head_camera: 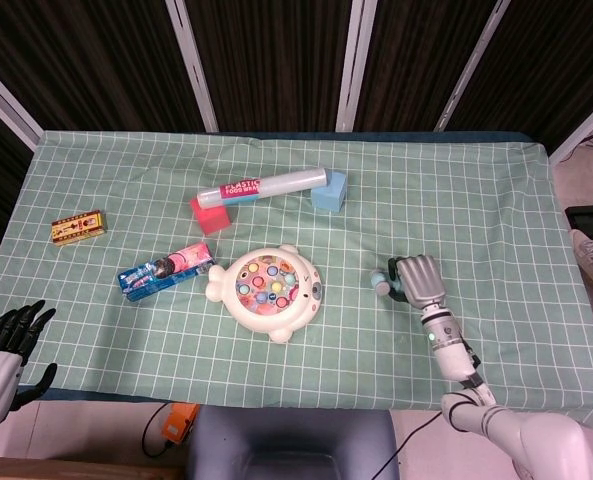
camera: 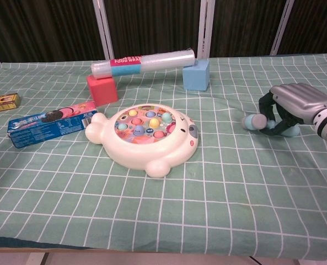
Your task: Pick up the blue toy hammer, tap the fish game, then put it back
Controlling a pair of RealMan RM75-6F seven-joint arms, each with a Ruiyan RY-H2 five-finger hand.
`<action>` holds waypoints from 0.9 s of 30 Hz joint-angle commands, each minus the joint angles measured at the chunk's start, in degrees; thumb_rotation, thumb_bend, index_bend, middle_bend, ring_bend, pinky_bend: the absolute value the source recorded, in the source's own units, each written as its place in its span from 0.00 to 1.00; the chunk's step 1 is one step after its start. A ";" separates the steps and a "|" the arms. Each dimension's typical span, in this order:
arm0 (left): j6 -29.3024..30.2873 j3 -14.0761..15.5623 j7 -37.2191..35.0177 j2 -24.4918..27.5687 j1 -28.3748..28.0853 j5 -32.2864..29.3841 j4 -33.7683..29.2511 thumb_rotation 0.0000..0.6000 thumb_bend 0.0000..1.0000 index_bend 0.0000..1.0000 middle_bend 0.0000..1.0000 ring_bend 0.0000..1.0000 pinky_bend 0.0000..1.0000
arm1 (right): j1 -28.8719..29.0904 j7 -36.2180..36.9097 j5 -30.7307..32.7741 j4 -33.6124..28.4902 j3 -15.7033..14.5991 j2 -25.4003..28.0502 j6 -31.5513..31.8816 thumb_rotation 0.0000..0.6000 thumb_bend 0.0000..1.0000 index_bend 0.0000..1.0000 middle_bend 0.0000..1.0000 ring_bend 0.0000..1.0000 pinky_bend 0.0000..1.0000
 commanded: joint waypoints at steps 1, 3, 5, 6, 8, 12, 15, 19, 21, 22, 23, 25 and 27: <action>-0.02 -0.02 0.04 -0.01 -0.01 -0.03 -0.01 1.00 0.40 0.00 0.00 0.00 0.09 | -0.04 0.01 0.10 -0.16 0.20 0.13 -0.21 1.00 0.39 0.88 0.74 0.71 0.73; -0.05 -0.03 0.08 -0.02 -0.02 -0.06 -0.01 1.00 0.40 0.00 0.00 0.00 0.09 | -0.03 0.13 0.17 -0.20 0.35 0.23 -0.44 1.00 0.39 0.87 0.74 0.71 0.73; -0.10 -0.04 0.15 -0.05 -0.04 -0.09 0.00 1.00 0.40 0.00 0.00 0.00 0.09 | -0.06 0.49 0.28 -0.28 0.53 0.35 -0.77 1.00 0.38 0.87 0.73 0.71 0.73; -0.14 -0.04 0.17 -0.06 -0.06 -0.11 -0.01 1.00 0.40 0.00 0.00 0.00 0.09 | -0.08 0.64 0.32 -0.29 0.61 0.38 -0.87 1.00 0.38 0.87 0.73 0.71 0.73; -0.19 -0.06 0.22 -0.06 -0.08 -0.15 -0.03 1.00 0.40 0.00 0.00 0.00 0.09 | -0.14 0.92 0.39 -0.20 0.73 0.42 -1.07 1.00 0.38 0.86 0.73 0.71 0.73; -0.19 -0.05 0.31 -0.10 -0.07 -0.16 -0.06 1.00 0.40 0.00 0.00 0.00 0.09 | -0.16 1.61 0.47 -0.06 0.89 0.50 -1.65 1.00 0.37 0.83 0.71 0.69 0.71; -0.23 -0.04 0.35 -0.09 -0.08 -0.18 -0.09 1.00 0.40 0.00 0.00 0.00 0.09 | -0.07 1.96 0.43 -0.28 0.90 0.90 -2.35 1.00 0.36 0.79 0.69 0.68 0.69; -0.13 -0.07 0.27 -0.06 -0.05 -0.19 -0.07 1.00 0.40 0.00 0.00 0.00 0.09 | -0.09 1.81 0.45 -0.78 1.17 1.32 -2.22 1.00 0.35 0.77 0.67 0.67 0.68; -0.12 -0.05 0.26 -0.05 -0.04 -0.15 -0.07 1.00 0.40 0.00 0.00 0.00 0.09 | -0.15 1.67 0.49 -1.08 1.28 1.50 -2.19 1.00 0.35 0.76 0.66 0.67 0.68; -0.10 -0.04 0.26 -0.04 -0.05 -0.12 -0.08 1.00 0.40 0.00 0.00 0.00 0.09 | -0.17 1.68 0.53 -1.17 1.34 1.54 -2.19 1.00 0.35 0.76 0.66 0.67 0.68; -0.08 -0.03 0.27 -0.04 -0.03 -0.09 -0.07 1.00 0.40 0.00 0.00 0.00 0.09 | -0.18 1.66 0.58 -1.25 1.40 1.57 -2.20 1.00 0.35 0.75 0.66 0.67 0.68; -0.05 -0.04 0.27 -0.04 -0.02 -0.11 -0.08 1.00 0.40 0.00 0.00 0.00 0.09 | -0.21 1.69 0.68 -1.35 1.51 1.59 -2.31 1.00 0.34 0.75 0.66 0.67 0.68; -0.05 -0.06 0.28 -0.04 -0.02 -0.15 -0.07 1.00 0.40 0.00 0.00 0.00 0.09 | -0.23 1.72 0.74 -1.32 1.57 1.57 -2.40 1.00 0.34 0.75 0.66 0.67 0.68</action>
